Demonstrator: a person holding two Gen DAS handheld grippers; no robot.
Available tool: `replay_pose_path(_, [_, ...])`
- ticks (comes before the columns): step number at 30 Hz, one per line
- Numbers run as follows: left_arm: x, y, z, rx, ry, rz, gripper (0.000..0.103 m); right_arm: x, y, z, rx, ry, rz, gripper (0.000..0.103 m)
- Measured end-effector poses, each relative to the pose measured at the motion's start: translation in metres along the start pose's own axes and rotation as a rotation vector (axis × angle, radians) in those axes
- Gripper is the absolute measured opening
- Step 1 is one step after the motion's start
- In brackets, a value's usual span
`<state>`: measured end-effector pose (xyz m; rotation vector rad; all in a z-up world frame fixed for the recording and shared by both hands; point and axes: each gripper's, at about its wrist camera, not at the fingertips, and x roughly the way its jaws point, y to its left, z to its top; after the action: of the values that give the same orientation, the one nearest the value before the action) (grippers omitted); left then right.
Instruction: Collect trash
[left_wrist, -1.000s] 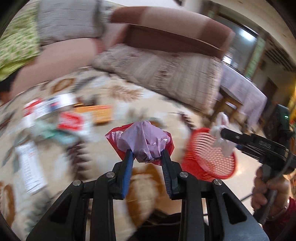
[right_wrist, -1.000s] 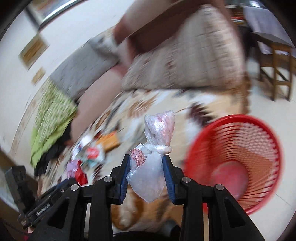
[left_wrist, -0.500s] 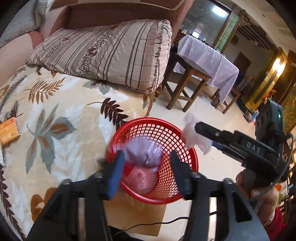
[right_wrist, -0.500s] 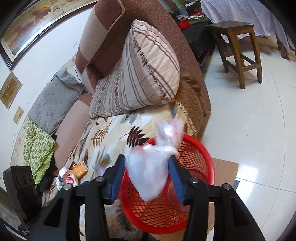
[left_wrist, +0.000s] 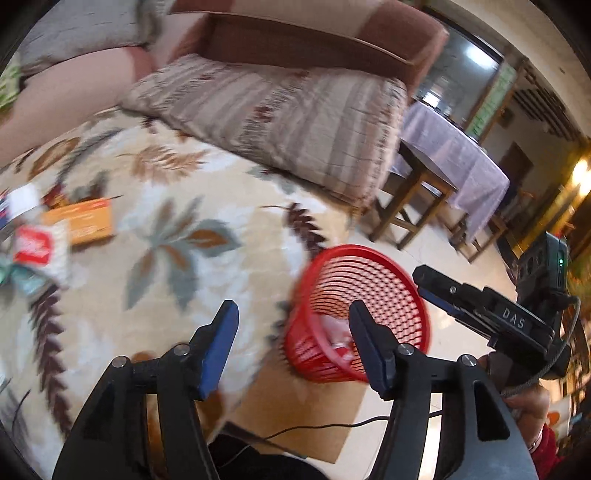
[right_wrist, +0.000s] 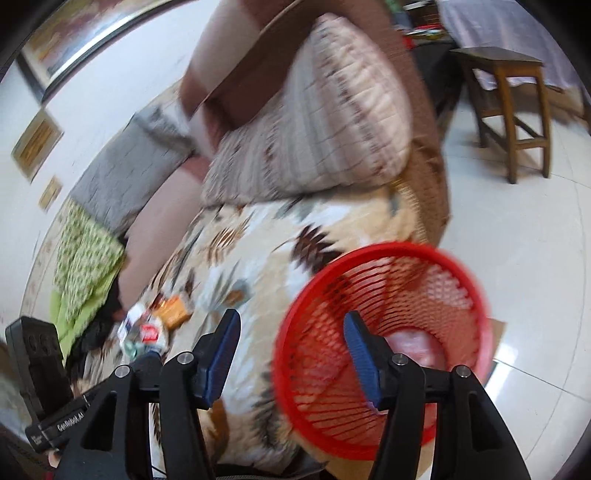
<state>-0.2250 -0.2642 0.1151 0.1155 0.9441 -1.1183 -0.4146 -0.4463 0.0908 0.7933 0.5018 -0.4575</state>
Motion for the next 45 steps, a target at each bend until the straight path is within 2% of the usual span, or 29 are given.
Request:
replay_pose_path(5, [-0.037, 0.059, -0.012, -0.095, -0.032, 0.098, 0.061, 0.035, 0.049, -0.015, -0.076, 0.074, 0.06, 0.062])
replay_pose_path(10, [-0.075, 0.126, -0.033, -0.214, -0.048, 0.206, 0.062, 0.056, 0.088, -0.03, -0.157, 0.11, 0.087, 0.066])
replay_pose_path(15, [-0.114, 0.2, -0.063, -0.389, -0.076, 0.312, 0.069, 0.069, 0.108, -0.041, -0.21, 0.141, 0.084, 0.068])
replay_pose_path(18, [-0.131, 0.25, -0.075, -0.528, -0.074, 0.435, 0.073, 0.076, 0.114, -0.044, -0.224, 0.154, 0.079, 0.068])
replay_pose_path(21, [-0.13, 0.279, -0.079, -0.602, -0.062, 0.477, 0.073, 0.081, 0.119, -0.047, -0.234, 0.168, 0.08, 0.069])
replay_pose_path(27, [-0.089, 0.288, -0.062, -0.586, 0.028, 0.501, 0.077, 0.085, 0.13, -0.053, -0.271, 0.183, 0.081, 0.069])
replay_pose_path(29, [-0.076, 0.291, -0.058, -0.561, 0.048, 0.567, 0.076, 0.087, 0.133, -0.053, -0.288, 0.188, 0.077, 0.069])
replay_pose_path(33, [-0.066, 0.292, -0.056, -0.519, 0.015, 0.636, 0.075, 0.091, 0.142, -0.052, -0.32, 0.192, 0.085, 0.069])
replay_pose_path(34, [-0.065, 0.295, -0.056, -0.506, 0.005, 0.646, 0.071, 0.092, 0.146, -0.052, -0.332, 0.194, 0.091, 0.069])
replay_pose_path(35, [-0.066, 0.296, -0.058, -0.492, -0.006, 0.665, 0.056, 0.095, 0.152, -0.051, -0.346, 0.198, 0.099, 0.069])
replay_pose_path(36, [-0.067, 0.296, -0.059, -0.479, -0.018, 0.68, 0.049, 0.098, 0.156, -0.052, -0.357, 0.203, 0.106, 0.069])
replay_pose_path(40, [-0.084, 0.3, -0.071, -0.492, -0.083, 0.651, 0.049, 0.123, 0.183, -0.054, -0.406, 0.251, 0.163, 0.069])
replay_pose_path(45, [-0.095, 0.292, -0.085, -0.49, -0.132, 0.638, 0.049, 0.182, 0.218, -0.05, -0.379, 0.313, 0.251, 0.069])
